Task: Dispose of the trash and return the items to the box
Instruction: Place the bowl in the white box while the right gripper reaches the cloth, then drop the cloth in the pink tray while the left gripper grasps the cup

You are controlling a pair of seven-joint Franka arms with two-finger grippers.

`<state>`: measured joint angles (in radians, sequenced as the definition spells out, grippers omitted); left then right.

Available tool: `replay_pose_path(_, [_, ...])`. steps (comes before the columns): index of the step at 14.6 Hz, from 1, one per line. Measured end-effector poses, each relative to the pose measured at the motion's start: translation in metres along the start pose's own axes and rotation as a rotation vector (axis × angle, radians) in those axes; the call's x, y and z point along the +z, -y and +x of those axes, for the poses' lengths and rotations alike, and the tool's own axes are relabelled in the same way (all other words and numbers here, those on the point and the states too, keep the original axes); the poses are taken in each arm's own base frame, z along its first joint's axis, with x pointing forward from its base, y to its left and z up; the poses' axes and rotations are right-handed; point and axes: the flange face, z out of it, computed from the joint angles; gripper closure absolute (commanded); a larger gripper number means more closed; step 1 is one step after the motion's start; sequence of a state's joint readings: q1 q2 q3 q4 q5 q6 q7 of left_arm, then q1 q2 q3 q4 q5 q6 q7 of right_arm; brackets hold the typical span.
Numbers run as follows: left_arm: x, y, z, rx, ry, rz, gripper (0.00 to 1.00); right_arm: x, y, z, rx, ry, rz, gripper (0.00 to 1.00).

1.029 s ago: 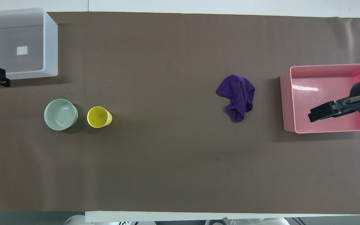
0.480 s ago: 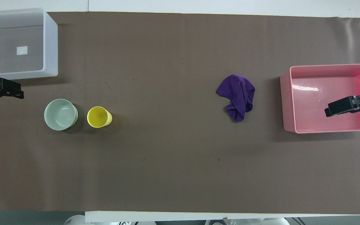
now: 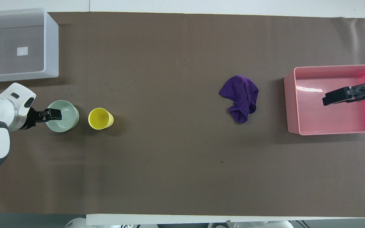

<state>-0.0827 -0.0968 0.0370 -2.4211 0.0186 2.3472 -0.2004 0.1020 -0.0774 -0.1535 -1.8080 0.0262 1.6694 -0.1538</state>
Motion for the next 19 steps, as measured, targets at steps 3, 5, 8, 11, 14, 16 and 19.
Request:
replay_pose_path(3, [0.037, 0.006, 0.006, -0.054, -0.019, -0.002, 1.00, 0.019, -0.002, 0.018, 0.001, -0.016, -0.010, 0.00])
replay_pose_path(5, [0.049, 0.009, 0.010, -0.067, -0.031, -0.004, 1.00, 0.032, 0.001, 0.030, -0.003, -0.026, -0.017, 0.00])
replay_pose_path(8, [0.040, 0.008, 0.018, -0.071, -0.035, -0.004, 1.00, 0.051, 0.005, 0.046, -0.008, -0.035, -0.023, 0.00])
replay_pose_path(11, [-0.021, 0.000, 0.042, -0.078, 0.043, 0.011, 1.00, 0.078, 0.019, 0.065, -0.024, -0.048, -0.011, 0.00])
replay_pose_path(14, [-0.134, -0.008, 0.087, -0.138, 0.028, -0.072, 1.00, 0.115, 0.049, 0.083, -0.032, -0.050, -0.015, 0.00])
replay_pose_path(16, [-0.166, 0.005, 0.123, -0.215, -0.026, -0.159, 1.00, 0.133, 0.074, 0.088, -0.043, -0.048, -0.018, 0.00])
replay_pose_path(19, [-0.121, 0.058, 0.184, -0.328, -0.080, -0.173, 1.00, 0.151, 0.108, 0.092, -0.044, -0.059, -0.022, 0.00])
